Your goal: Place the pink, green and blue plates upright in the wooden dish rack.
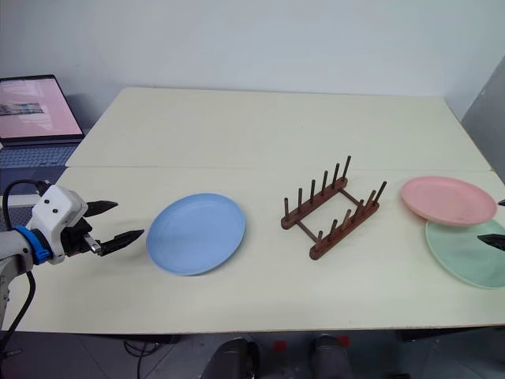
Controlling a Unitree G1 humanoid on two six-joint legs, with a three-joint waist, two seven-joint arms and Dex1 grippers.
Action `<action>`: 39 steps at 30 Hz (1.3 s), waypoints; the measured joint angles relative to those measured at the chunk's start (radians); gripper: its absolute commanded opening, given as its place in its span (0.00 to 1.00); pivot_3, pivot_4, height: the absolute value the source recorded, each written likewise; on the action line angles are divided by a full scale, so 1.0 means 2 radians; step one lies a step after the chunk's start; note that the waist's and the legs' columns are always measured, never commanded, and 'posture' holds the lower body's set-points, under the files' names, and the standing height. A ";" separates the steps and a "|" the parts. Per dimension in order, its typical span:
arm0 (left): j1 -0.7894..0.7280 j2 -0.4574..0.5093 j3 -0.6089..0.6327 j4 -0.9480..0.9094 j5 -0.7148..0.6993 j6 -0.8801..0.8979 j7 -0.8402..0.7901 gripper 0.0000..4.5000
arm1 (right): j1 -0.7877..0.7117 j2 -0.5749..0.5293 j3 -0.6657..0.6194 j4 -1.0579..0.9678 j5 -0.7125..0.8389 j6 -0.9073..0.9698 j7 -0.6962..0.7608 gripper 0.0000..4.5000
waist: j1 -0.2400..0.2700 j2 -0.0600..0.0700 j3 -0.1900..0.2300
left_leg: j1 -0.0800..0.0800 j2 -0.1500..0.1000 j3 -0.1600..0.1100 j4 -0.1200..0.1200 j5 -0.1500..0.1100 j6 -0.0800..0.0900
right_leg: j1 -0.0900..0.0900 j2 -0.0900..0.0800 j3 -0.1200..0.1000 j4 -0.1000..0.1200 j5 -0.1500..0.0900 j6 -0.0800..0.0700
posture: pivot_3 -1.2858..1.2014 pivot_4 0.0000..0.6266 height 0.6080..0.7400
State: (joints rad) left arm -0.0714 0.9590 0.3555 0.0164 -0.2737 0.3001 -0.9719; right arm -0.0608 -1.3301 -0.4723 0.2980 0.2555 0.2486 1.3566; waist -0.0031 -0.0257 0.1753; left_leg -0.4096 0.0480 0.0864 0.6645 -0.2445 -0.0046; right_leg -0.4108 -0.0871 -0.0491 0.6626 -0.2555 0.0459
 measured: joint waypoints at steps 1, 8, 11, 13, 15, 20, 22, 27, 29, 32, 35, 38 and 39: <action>0.000 0.000 0.000 0.000 0.000 0.000 0.000 0.99 | 0.000 0.000 0.000 0.000 0.000 0.000 0.000 1.00 | 0.000 0.000 0.000 | 0.000 0.000 0.000 0.000 0.000 0.000 | 0.000 0.000 0.000 0.000 0.000 0.000 | 0.52 0.24 0.99; 0.011 0.000 0.003 0.000 0.002 -0.003 0.010 0.99 | -0.015 0.000 0.013 0.014 -0.001 -0.014 0.001 1.00 | 0.000 0.000 0.000 | 0.000 0.000 0.000 0.000 0.000 0.000 | 0.000 0.000 0.000 0.000 0.000 0.000 | 0.52 0.24 0.99; 0.014 0.000 0.004 0.006 0.001 -0.012 0.009 0.99 | -0.021 0.000 0.016 0.026 -0.001 -0.023 0.001 1.00 | 0.000 0.000 0.000 | 0.000 0.000 0.000 0.000 0.000 0.000 | 0.000 0.000 0.000 0.000 0.000 0.000 | 0.52 0.24 0.99; 0.015 0.000 0.004 0.012 0.000 -0.021 0.006 0.99 | -0.025 0.000 0.021 0.034 -0.001 -0.030 0.002 1.00 | 0.000 0.000 0.000 | 0.000 0.000 0.000 0.000 0.000 0.000 | 0.000 0.000 0.000 0.000 0.000 0.000 | 0.52 0.24 0.99; 0.015 0.000 0.007 0.014 -0.001 -0.028 0.003 0.99 | -0.027 0.000 0.027 0.042 -0.001 -0.035 0.003 1.00 | 0.000 0.000 0.000 | 0.000 0.000 0.000 0.000 0.000 0.000 | 0.000 0.000 0.000 0.000 0.000 0.000 | 0.52 0.24 0.99; 0.015 0.000 0.014 0.017 -0.002 -0.037 0.000 0.99 | -0.042 0.000 0.034 0.059 -0.001 -0.049 0.008 1.00 | 0.000 0.000 0.000 | 0.000 0.000 0.000 0.000 0.000 0.000 | 0.000 0.000 0.000 0.000 0.000 0.000 | 0.52 0.24 0.99; 0.014 -0.001 0.014 0.016 -0.005 -0.036 0.000 0.99 | -0.045 0.000 0.037 0.062 -0.001 -0.054 0.008 1.00 | 0.000 0.000 0.000 | 0.000 0.000 0.000 0.000 0.000 0.000 | 0.000 0.000 0.000 0.000 0.000 0.000 | 0.52 0.24 0.99; 0.008 -0.024 -0.005 -0.043 -0.033 -0.006 0.000 0.99 | -0.049 0.001 0.038 0.048 0.004 -0.054 0.010 1.00 | 0.000 0.000 0.000 | 0.000 0.000 0.000 0.000 0.000 0.000 | 0.001 0.000 0.000 0.000 0.000 0.000 | 0.52 0.24 0.99; 0.002 -0.039 -0.027 -0.082 -0.050 0.016 0.001 0.99 | -0.044 0.004 0.036 0.024 0.013 -0.048 0.014 1.00 | 0.000 0.000 0.000 | 0.000 0.000 0.000 0.000 0.000 0.000 | 0.001 0.000 0.000 0.000 0.000 0.000 | 0.52 0.24 0.99; -0.007 -0.073 -0.075 -0.157 -0.079 0.057 0.009 0.99 | -0.023 0.016 0.026 -0.041 0.038 -0.019 0.021 1.00 | 0.001 0.000 0.000 | 0.000 0.000 0.000 0.000 0.000 0.000 | 0.001 0.000 0.001 0.000 0.000 0.001 | 0.52 0.24 0.99; -0.026 -0.116 -0.138 -0.205 -0.092 0.090 0.027 0.99 | 0.007 0.031 0.010 -0.129 0.070 0.032 0.024 1.00 | 0.002 0.000 0.000 | 0.000 -0.001 -0.001 0.000 0.000 0.000 | 0.002 0.000 0.000 0.000 0.000 0.001 | 0.52 0.24 0.99; -0.046 -0.152 -0.196 -0.213 -0.087 0.108 0.043 0.99 | 0.022 0.045 -0.004 -0.220 0.112 0.093 0.016 1.00 | 0.003 0.000 0.000 | 0.001 -0.001 -0.001 0.001 0.000 0.000 | 0.003 0.001 0.001 0.000 0.000 0.001 | 0.52 0.24 0.99; -0.055 -0.169 -0.220 -0.209 -0.081 0.109 0.047 0.99 | 0.024 0.050 -0.009 -0.256 0.133 0.119 0.010 1.00 | 0.003 0.000 0.000 | 0.002 -0.001 -0.001 0.001 0.000 0.000 | 0.003 0.001 0.001 0.000 0.001 0.001 | 0.52 0.24 0.99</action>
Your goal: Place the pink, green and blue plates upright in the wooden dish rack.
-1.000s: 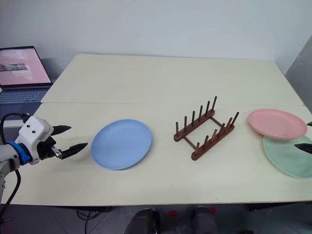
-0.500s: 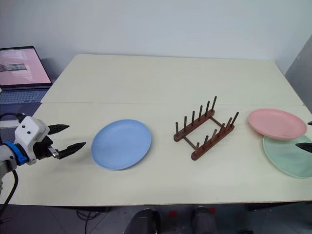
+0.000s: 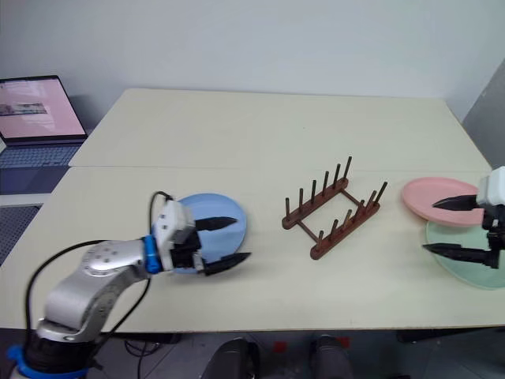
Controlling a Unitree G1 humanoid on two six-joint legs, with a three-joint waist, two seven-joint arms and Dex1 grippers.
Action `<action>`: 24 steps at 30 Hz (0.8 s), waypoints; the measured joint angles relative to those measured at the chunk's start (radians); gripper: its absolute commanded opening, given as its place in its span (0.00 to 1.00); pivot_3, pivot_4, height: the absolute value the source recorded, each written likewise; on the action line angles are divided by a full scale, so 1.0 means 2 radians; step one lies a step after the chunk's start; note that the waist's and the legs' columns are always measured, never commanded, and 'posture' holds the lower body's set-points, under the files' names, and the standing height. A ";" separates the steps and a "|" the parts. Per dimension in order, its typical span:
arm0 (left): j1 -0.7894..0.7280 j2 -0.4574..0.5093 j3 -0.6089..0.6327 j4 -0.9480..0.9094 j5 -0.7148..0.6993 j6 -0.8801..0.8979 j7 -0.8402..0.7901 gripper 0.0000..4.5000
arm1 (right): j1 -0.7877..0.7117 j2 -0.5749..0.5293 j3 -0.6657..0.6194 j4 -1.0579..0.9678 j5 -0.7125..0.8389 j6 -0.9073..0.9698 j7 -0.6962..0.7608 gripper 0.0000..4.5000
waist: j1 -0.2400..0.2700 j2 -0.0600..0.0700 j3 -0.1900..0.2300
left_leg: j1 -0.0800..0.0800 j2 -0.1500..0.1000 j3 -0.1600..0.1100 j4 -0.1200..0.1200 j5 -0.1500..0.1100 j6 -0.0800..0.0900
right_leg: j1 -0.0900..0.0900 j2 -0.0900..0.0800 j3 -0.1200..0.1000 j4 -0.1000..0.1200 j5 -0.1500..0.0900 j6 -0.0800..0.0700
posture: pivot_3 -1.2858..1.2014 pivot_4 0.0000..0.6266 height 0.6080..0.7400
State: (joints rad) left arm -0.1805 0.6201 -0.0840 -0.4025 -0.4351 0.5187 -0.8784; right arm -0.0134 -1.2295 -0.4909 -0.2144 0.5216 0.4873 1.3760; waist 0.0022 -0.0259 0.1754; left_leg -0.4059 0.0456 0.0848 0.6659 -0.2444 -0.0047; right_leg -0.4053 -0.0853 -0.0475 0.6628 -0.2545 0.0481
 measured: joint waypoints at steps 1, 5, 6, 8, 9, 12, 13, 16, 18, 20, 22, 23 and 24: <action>-0.007 -0.013 -0.019 0.006 0.006 0.000 0.002 0.99 | 0.001 0.002 -0.001 -0.026 0.014 0.016 -0.005 1.00 | 0.000 0.000 0.000 | 0.000 0.000 0.000 0.000 0.000 0.000 | 0.000 0.000 0.000 0.000 0.000 0.000 | 0.52 0.24 0.99; -0.039 -0.060 -0.099 0.068 0.054 -0.016 0.007 0.99 | 0.003 0.013 0.002 -0.102 0.051 0.063 -0.025 1.00 | 0.002 -0.001 0.000 | 0.001 -0.001 0.000 0.000 0.000 0.000 | 0.000 0.000 0.000 0.000 -0.001 0.002 | 0.52 0.24 0.99; -0.041 -0.063 -0.106 0.073 0.059 -0.018 0.007 0.99 | 0.003 0.014 0.003 -0.106 0.053 0.065 -0.026 1.00 | 0.002 -0.001 0.000 | 0.000 -0.001 0.000 0.000 0.000 0.000 | 0.000 0.000 0.001 0.000 -0.001 0.001 | 0.52 0.24 0.99; -0.055 -0.089 -0.130 0.106 0.080 -0.035 0.010 0.99 | 0.003 0.014 0.003 -0.112 0.059 0.076 -0.032 1.00 | 0.003 -0.001 0.000 | 0.000 -0.001 0.000 0.000 0.000 0.000 | 0.000 0.000 0.001 0.000 0.000 0.000 | 0.52 0.24 0.99; -0.067 -0.111 -0.139 0.129 0.090 -0.041 0.017 0.99 | 0.006 0.014 0.003 -0.114 0.061 0.080 -0.034 1.00 | 0.004 -0.001 0.000 | 0.000 -0.001 0.000 0.000 0.000 0.000 | 0.000 0.000 0.001 -0.001 0.000 0.000 | 0.52 0.24 0.99; -0.086 -0.157 -0.156 0.160 0.107 -0.056 0.032 0.99 | 0.020 0.013 0.001 -0.125 0.063 0.090 -0.033 1.00 | 0.009 -0.001 0.000 | -0.001 -0.001 0.000 0.001 0.000 0.000 | 0.000 0.000 0.000 -0.001 0.001 0.000 | 0.52 0.24 0.99; -0.090 -0.168 -0.160 0.166 0.110 -0.057 0.034 0.99 | 0.023 0.012 0.000 -0.127 0.063 0.093 -0.031 1.00 | 0.009 -0.001 0.000 | -0.001 -0.001 0.000 0.000 0.000 0.000 | 0.000 0.000 0.000 -0.001 0.001 0.000 | 0.52 0.24 0.99; -0.093 -0.194 -0.167 0.181 0.120 -0.057 0.044 0.99 | 0.033 0.010 -0.003 -0.129 0.063 0.099 -0.031 1.00 | 0.009 -0.001 0.000 | -0.001 -0.001 -0.001 0.000 0.000 0.000 | 0.000 0.001 0.000 -0.001 0.000 0.000 | 0.52 0.24 0.99; -0.093 -0.209 -0.176 0.192 0.128 -0.058 0.051 0.99 | 0.034 0.010 -0.003 -0.133 0.063 0.099 -0.032 1.00 | 0.009 -0.001 0.000 | -0.001 -0.001 -0.001 0.000 0.000 0.000 | 0.000 0.001 0.000 -0.001 0.000 0.000 | 0.52 0.24 0.99; -0.094 -0.226 -0.185 0.211 0.140 -0.065 0.059 0.99 | 0.034 0.010 -0.003 -0.139 0.063 0.101 -0.035 1.00 | 0.009 -0.001 0.000 | -0.001 -0.001 -0.001 0.001 0.000 0.000 | 0.000 0.001 0.000 -0.001 0.000 0.000 | 0.52 0.24 0.99; -0.095 -0.236 -0.191 0.226 0.150 -0.069 0.067 0.99 | 0.034 0.010 -0.003 -0.144 0.063 0.102 -0.035 1.00 | 0.009 -0.002 0.000 | -0.001 -0.001 -0.001 0.001 0.000 0.000 | 0.000 0.001 0.000 -0.001 0.000 0.000 | 0.52 0.24 0.99; -0.095 -0.239 -0.192 0.230 0.153 -0.071 0.072 0.99 | 0.035 0.010 -0.003 -0.145 0.063 0.103 -0.035 1.00 | 0.009 -0.002 0.000 | -0.001 -0.001 -0.001 0.001 0.000 0.000 | 0.000 0.001 0.000 -0.001 0.000 0.000 | 0.52 0.24 0.99; -0.096 -0.243 -0.192 0.233 0.156 -0.071 0.074 0.99 | 0.035 0.010 -0.004 -0.145 0.063 0.104 -0.035 1.00 | 0.010 -0.002 0.000 | -0.001 -0.001 -0.001 0.001 0.000 0.000 | 0.000 0.001 0.000 -0.001 0.001 0.000 | 0.52 0.24 0.99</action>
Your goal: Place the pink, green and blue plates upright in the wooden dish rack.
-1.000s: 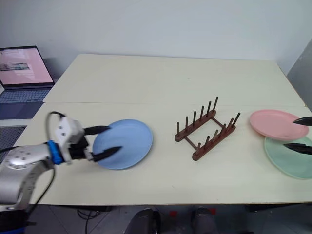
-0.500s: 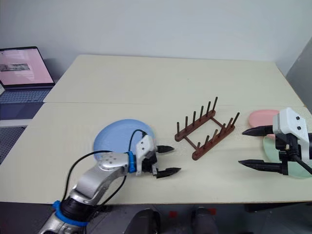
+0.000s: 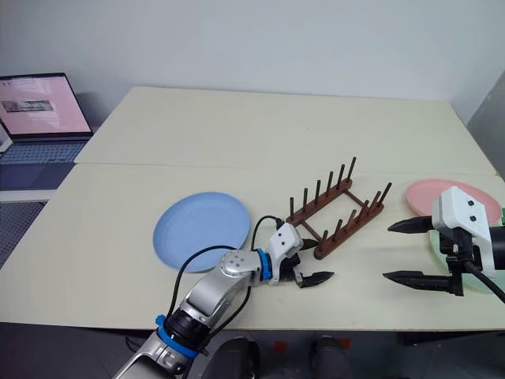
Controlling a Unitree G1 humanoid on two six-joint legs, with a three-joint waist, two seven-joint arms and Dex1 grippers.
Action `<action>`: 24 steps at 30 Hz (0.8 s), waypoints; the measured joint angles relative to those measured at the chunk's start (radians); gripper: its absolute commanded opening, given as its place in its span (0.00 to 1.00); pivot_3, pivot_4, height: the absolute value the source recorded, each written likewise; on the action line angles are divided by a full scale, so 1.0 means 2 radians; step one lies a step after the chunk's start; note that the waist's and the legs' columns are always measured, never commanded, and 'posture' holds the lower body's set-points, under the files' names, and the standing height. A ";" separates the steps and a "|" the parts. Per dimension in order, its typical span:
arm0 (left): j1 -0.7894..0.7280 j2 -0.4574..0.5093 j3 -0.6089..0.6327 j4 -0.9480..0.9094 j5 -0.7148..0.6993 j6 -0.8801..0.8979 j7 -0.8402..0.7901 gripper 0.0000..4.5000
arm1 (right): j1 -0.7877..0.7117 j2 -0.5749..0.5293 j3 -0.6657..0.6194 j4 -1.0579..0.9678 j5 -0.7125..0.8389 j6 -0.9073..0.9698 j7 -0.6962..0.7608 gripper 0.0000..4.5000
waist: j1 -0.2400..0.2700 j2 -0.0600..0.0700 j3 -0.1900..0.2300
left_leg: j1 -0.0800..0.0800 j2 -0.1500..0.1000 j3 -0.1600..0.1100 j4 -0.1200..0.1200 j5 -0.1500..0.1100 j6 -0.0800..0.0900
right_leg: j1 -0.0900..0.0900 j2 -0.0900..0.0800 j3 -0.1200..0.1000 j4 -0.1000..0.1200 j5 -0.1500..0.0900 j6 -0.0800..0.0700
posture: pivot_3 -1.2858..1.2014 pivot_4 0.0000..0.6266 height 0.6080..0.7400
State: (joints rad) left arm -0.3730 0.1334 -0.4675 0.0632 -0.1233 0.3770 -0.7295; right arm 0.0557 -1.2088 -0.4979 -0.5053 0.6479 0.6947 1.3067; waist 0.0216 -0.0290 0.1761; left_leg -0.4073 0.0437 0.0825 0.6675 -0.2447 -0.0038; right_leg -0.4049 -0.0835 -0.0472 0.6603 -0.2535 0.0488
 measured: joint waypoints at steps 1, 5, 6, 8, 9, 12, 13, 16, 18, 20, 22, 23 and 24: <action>-0.003 -0.005 0.000 0.005 0.005 -0.002 0.002 0.96 | 0.000 0.000 0.000 0.000 0.000 0.001 0.000 1.00 | 0.001 0.000 0.000 | 0.000 0.000 0.000 0.000 0.000 0.000 | 0.000 0.000 0.000 0.000 0.000 0.000 | 0.52 0.24 0.99; -0.010 -0.021 0.001 0.026 0.019 -0.012 0.022 0.75 | 0.000 -0.001 0.000 0.000 0.000 0.002 0.000 1.00 | 0.001 0.000 0.000 | 0.000 0.000 0.000 0.001 0.000 0.000 | 0.000 0.000 0.000 0.000 0.000 0.000 | 0.52 0.24 0.99; -0.014 -0.027 0.001 0.035 0.024 -0.016 0.030 0.67 | 0.000 -0.001 0.000 0.000 0.000 0.003 -0.001 1.00 | 0.001 0.000 0.000 | 0.000 0.000 0.000 0.001 0.000 0.000 | 0.000 0.000 0.000 0.000 0.000 0.001 | 0.52 0.24 0.99; -0.018 -0.041 0.002 0.049 0.031 -0.021 0.044 0.54 | 0.000 -0.001 0.000 0.000 0.000 0.004 -0.001 1.00 | 0.001 0.000 0.000 | -0.001 0.000 0.000 0.002 0.000 0.000 | 0.000 0.000 0.000 0.000 0.000 0.001 | 0.52 0.24 0.99; -0.020 -0.045 0.002 0.054 0.035 -0.024 0.049 0.47 | 0.000 -0.001 0.000 0.000 0.000 0.004 -0.002 1.00 | 0.001 0.000 0.000 | -0.001 0.000 0.000 0.002 0.000 0.000 | 0.000 0.000 0.000 0.000 0.000 0.001 | 0.52 0.24 0.99; -0.025 -0.050 0.002 0.066 0.046 -0.038 0.059 0.28 | -0.001 -0.001 0.000 -0.001 0.000 0.005 -0.002 1.00 | 0.001 0.000 0.000 | -0.001 0.000 -0.001 0.002 0.000 0.000 | 0.000 0.000 0.000 0.000 0.001 0.001 | 0.52 0.24 0.99; -0.026 -0.050 0.003 0.069 0.048 -0.040 0.062 0.27 | -0.001 -0.001 0.000 -0.001 0.000 0.005 -0.003 1.00 | 0.002 0.000 0.000 | -0.001 0.000 -0.001 0.002 0.000 0.000 | 0.000 0.000 0.000 0.000 0.001 0.001 | 0.52 0.24 0.99; -0.027 -0.049 0.005 0.073 0.050 -0.049 0.063 0.24 | -0.002 -0.001 0.000 -0.001 -0.001 0.005 -0.007 1.00 | 0.002 0.000 0.000 | -0.002 0.000 -0.001 0.003 0.000 0.000 | 0.000 0.000 -0.001 0.000 0.001 0.001 | 0.52 0.24 0.99; -0.027 -0.043 0.009 0.073 0.050 -0.053 0.055 0.24 | 0.001 -0.001 -0.001 -0.002 -0.002 0.004 -0.010 1.00 | 0.002 0.000 0.000 | -0.002 0.000 -0.001 0.003 0.000 0.000 | 0.000 0.000 -0.001 0.000 0.001 0.001 | 0.52 0.24 0.99; -0.029 -0.024 0.010 0.068 0.047 -0.064 0.032 0.24 | 0.012 0.001 -0.008 -0.006 -0.006 0.004 -0.011 1.00 | 0.002 0.000 0.000 | -0.003 0.000 -0.001 0.003 0.000 0.000 | -0.001 0.000 -0.001 0.000 0.001 0.001 | 0.52 0.24 0.99; -0.035 -0.002 0.012 0.066 0.045 -0.073 0.007 0.24 | 0.026 0.004 -0.021 -0.007 -0.011 0.004 -0.011 1.00 | 0.002 0.000 0.000 | -0.004 0.001 -0.002 0.004 0.000 0.000 | -0.001 0.000 -0.002 0.000 0.001 0.000 | 0.52 0.24 0.99; -0.037 0.005 0.014 0.065 0.045 -0.076 -0.003 0.24 | 0.031 0.005 -0.027 -0.008 -0.013 0.003 -0.010 1.00 | 0.002 0.000 0.000 | -0.004 0.001 -0.002 0.004 0.000 0.000 | -0.001 0.000 -0.002 0.000 0.001 0.000 | 0.52 0.24 0.99; -0.041 0.015 0.012 0.064 0.044 -0.082 -0.020 0.24 | 0.046 0.007 -0.040 -0.011 -0.017 0.004 -0.009 1.00 | 0.002 0.000 0.000 | -0.004 0.001 -0.002 0.004 0.000 0.000 | -0.001 0.000 -0.002 0.000 0.001 0.000 | 0.52 0.24 0.99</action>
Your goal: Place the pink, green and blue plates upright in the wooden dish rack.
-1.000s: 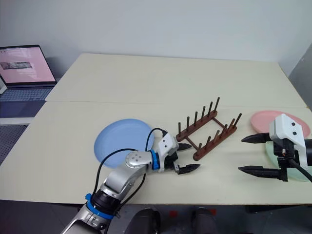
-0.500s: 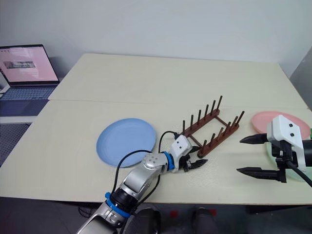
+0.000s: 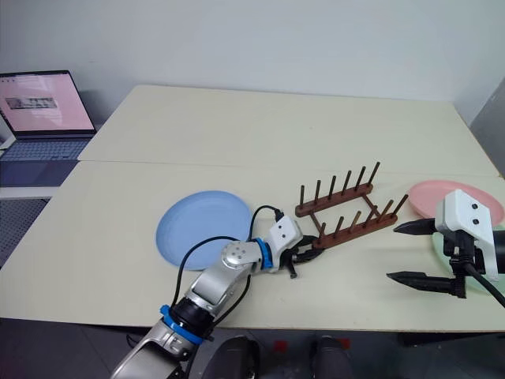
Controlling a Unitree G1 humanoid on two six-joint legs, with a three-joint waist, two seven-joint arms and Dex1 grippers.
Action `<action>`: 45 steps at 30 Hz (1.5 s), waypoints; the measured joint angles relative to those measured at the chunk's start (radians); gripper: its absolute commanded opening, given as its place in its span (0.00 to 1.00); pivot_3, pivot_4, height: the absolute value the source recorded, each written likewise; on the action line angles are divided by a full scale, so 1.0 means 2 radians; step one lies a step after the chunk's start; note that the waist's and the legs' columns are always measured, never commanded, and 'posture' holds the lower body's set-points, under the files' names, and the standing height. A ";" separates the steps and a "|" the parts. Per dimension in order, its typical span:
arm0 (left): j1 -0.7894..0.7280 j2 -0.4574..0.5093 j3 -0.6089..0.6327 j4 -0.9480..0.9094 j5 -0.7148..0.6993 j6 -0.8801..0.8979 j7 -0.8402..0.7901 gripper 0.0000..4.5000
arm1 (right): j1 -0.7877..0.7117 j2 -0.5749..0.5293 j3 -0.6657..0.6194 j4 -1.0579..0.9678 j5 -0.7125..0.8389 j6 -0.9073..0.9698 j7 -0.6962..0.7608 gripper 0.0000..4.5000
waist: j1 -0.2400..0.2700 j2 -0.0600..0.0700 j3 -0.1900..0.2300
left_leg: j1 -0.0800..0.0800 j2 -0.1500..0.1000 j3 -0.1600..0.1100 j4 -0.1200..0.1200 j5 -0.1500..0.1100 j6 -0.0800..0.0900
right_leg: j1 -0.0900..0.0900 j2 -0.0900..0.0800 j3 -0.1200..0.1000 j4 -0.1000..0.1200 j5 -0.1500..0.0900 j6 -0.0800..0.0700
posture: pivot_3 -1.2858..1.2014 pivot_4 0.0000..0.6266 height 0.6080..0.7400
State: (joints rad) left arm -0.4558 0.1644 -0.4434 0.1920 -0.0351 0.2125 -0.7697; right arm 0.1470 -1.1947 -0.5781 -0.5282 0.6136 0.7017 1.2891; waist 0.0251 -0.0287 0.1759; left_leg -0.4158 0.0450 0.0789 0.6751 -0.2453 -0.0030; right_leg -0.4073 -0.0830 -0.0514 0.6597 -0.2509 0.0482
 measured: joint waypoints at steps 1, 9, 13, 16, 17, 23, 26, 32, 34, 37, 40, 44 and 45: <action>-0.007 0.012 -0.002 -0.001 -0.002 -0.009 -0.022 0.24 | 0.015 0.002 -0.011 -0.003 -0.003 0.000 0.003 1.00 | 0.000 0.000 0.000 | 0.000 0.000 0.000 0.000 0.000 0.000 | 0.000 0.000 -0.001 0.000 0.000 0.000 | 0.52 0.24 0.99; -0.053 0.008 -0.010 0.057 0.000 -0.069 -0.101 0.24 | 0.081 0.025 -0.053 -0.025 -0.030 -0.001 0.009 1.00 | 0.000 0.000 0.000 | -0.001 0.000 -0.001 0.001 0.000 0.001 | 0.001 0.000 -0.001 -0.001 -0.001 0.002 | 0.52 0.24 0.99; -0.080 -0.010 -0.012 0.114 0.007 -0.089 -0.107 0.24 | 0.097 0.036 -0.058 -0.035 -0.036 -0.003 0.009 1.00 | -0.001 0.000 0.000 | -0.001 0.000 -0.001 0.001 0.000 0.001 | 0.000 0.000 -0.001 -0.001 -0.001 0.002 | 0.52 0.24 0.99; -0.107 -0.024 -0.011 0.156 0.014 -0.108 -0.107 0.24 | 0.100 0.039 -0.059 -0.041 -0.039 -0.003 0.008 1.00 | -0.001 0.000 0.000 | -0.001 0.000 -0.002 0.001 0.000 0.001 | 0.001 0.000 -0.001 -0.001 -0.001 0.002 | 0.52 0.24 0.99; -0.112 -0.027 -0.011 0.165 0.015 -0.113 -0.108 0.24 | 0.100 0.040 -0.059 -0.043 -0.039 -0.003 0.008 1.00 | -0.001 0.000 0.000 | -0.001 0.000 -0.002 0.001 0.000 0.001 | 0.001 0.000 -0.001 -0.001 -0.001 0.002 | 0.52 0.24 0.99; -0.132 -0.032 -0.010 0.218 0.018 -0.144 -0.117 0.24 | 0.100 0.041 -0.059 -0.045 -0.040 -0.003 0.007 1.00 | -0.001 0.000 0.000 | -0.002 0.000 -0.003 0.001 0.000 0.001 | 0.001 0.000 -0.003 -0.001 -0.001 0.002 | 0.52 0.24 0.99; -0.138 -0.034 -0.007 0.229 0.018 -0.148 -0.122 0.45 | 0.099 0.041 -0.059 -0.045 -0.040 -0.003 0.005 1.00 | -0.001 0.000 0.000 | -0.002 0.000 -0.004 0.001 0.000 0.001 | 0.001 0.000 -0.003 -0.001 -0.001 0.002 | 0.52 0.24 0.99; -0.142 -0.020 0.010 0.223 0.016 -0.150 -0.142 0.82 | 0.095 0.041 -0.056 -0.043 -0.040 -0.003 -0.001 1.00 | -0.001 0.000 0.000 | -0.002 0.000 -0.004 0.001 0.000 0.001 | 0.001 0.000 -0.004 -0.001 -0.001 0.001 | 0.52 0.24 0.99; -0.139 0.002 0.012 0.193 0.013 -0.144 -0.156 0.94 | 0.094 0.040 -0.054 -0.042 -0.041 -0.004 -0.001 1.00 | -0.002 0.000 0.000 | -0.002 0.000 -0.005 0.001 0.000 0.001 | 0.001 0.000 -0.004 -0.001 0.000 0.001 | 0.52 0.24 0.99; -0.115 0.056 0.031 0.103 -0.002 -0.124 -0.176 1.00 | 0.091 0.039 -0.051 -0.040 -0.042 -0.006 -0.002 1.00 | -0.003 0.000 0.000 | -0.002 0.000 -0.005 0.001 0.000 0.001 | 0.001 0.001 -0.005 -0.001 0.000 0.000 | 0.52 0.24 0.99; -0.083 0.112 0.053 0.010 -0.027 -0.080 -0.200 1.00 | 0.090 0.039 -0.046 -0.035 -0.052 -0.013 -0.007 1.00 | -0.002 0.000 0.000 | -0.002 0.001 -0.005 0.001 0.000 0.001 | 0.001 0.001 -0.005 -0.001 0.000 0.000 | 0.52 0.24 0.99; -0.046 0.151 0.062 -0.101 -0.073 -0.011 -0.231 0.92 | 0.074 0.032 -0.005 -0.019 -0.087 -0.040 -0.030 1.00 | -0.001 0.000 0.000 | -0.002 0.001 -0.006 0.002 0.000 0.001 | 0.002 0.000 -0.005 -0.001 -0.001 0.001 | 0.52 0.24 0.99; -0.037 0.152 0.057 -0.123 -0.083 0.005 -0.237 0.86 | 0.067 0.031 0.011 -0.009 -0.101 -0.050 -0.038 0.96 | 0.000 0.000 0.000 | -0.002 0.001 -0.006 0.002 0.000 0.001 | 0.002 -0.001 -0.005 -0.001 -0.001 0.001 | 0.52 0.24 0.99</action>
State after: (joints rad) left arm -0.5293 0.4683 -0.3288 -0.0532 -0.2002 0.2229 -1.2439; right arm 0.2813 -1.1325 -0.5570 -0.5463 0.4125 0.6017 1.2130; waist 0.0249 -0.0285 0.1759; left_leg -0.4198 0.0463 0.0676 0.6782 -0.2461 -0.0015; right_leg -0.4040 -0.0842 -0.0615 0.6578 -0.2530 0.0508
